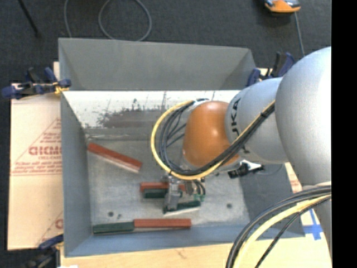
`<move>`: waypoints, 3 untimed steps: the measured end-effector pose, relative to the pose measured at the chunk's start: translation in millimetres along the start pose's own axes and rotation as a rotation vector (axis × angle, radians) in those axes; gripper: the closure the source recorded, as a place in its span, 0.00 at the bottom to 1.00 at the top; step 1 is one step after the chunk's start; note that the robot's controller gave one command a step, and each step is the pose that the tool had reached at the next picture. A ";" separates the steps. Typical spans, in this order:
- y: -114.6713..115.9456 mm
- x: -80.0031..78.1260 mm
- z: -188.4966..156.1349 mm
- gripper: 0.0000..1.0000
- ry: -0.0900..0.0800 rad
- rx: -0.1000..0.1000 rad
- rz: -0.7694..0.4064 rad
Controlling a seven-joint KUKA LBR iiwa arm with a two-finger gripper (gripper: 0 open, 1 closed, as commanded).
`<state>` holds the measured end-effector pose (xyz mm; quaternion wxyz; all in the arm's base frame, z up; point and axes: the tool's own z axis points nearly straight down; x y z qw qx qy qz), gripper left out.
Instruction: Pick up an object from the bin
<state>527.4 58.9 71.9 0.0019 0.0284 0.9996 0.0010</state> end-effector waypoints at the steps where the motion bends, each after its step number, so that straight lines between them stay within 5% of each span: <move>1: 0.0 0.0 0.0 1.00 0.000 0.000 0.002; 2: 16.9 -7.3 -127.1 1.00 -0.004 0.002 -0.560; 3: 48.0 -38.7 -197.5 1.00 -0.009 0.002 -0.694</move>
Offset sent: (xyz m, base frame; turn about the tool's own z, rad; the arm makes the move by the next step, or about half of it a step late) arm 0.0000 0.0000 0.0000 0.0000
